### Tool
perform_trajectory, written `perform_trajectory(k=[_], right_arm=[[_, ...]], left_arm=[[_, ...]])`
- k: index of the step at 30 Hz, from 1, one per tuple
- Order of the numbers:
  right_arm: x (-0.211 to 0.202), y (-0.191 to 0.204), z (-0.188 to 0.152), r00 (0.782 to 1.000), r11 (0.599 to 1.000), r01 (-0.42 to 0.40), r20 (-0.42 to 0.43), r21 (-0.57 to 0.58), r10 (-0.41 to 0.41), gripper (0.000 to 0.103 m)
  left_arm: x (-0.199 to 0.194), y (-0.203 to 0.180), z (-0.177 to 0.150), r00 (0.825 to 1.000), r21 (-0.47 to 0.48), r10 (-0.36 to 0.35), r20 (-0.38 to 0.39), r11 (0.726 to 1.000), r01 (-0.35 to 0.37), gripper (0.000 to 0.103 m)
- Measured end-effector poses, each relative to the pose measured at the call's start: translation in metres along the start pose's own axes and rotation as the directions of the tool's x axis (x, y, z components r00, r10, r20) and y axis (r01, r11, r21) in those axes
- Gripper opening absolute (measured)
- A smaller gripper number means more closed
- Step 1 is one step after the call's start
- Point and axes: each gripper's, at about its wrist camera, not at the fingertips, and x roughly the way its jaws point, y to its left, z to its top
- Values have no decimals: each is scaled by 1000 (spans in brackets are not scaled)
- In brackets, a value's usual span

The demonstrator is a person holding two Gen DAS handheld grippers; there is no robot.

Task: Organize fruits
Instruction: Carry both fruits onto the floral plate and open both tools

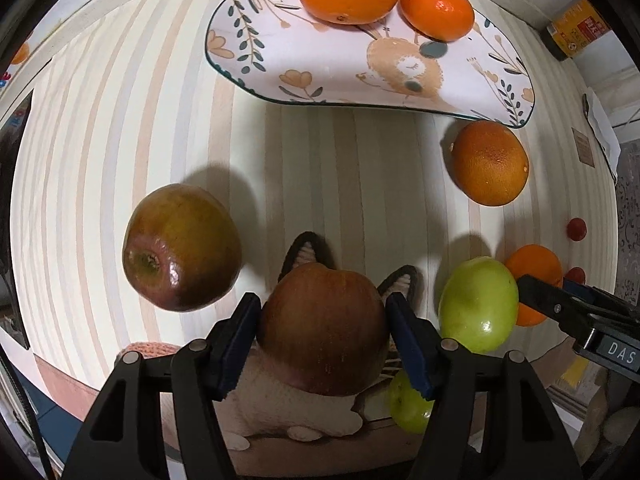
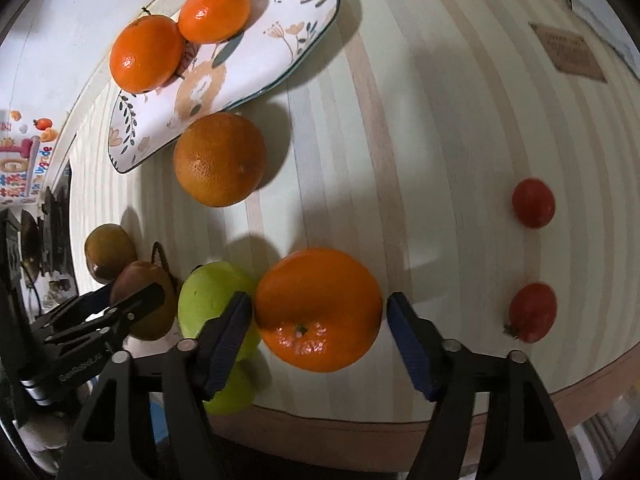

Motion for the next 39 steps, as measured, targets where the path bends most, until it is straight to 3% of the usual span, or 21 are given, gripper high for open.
perform_trajectory(k=[4,9,14,17,26,33,39], right_arm=[[-6,2,-3,999,1000,28,16,-13,-28,66],[-44,1,5,995,999,-43,96,32,39,66],[-83,9,39,978,993,-111,180,39,102,66],[-91,18,70,971,993,-115,218,39,103,66],[-49,36,142,987,1000,-26,161,3,25,66],[-17,33,154,995,1000,4,101,-5,-4,66],[-10,27,157,995,1000,-21,98,6,21,68]], left_arm=[[-13,2,-4,1000,2,-22,22,1000,22,62],[-54,7,8,992,-13,-86,88,996,88,62],[-101,21,47,976,-51,-138,169,988,149,62],[-106,30,74,975,-66,-107,193,990,122,62],[-67,63,137,992,-151,-26,127,987,45,63],[-37,66,157,998,-154,-15,56,988,24,63],[-25,63,158,999,-135,6,33,991,-2,63]])
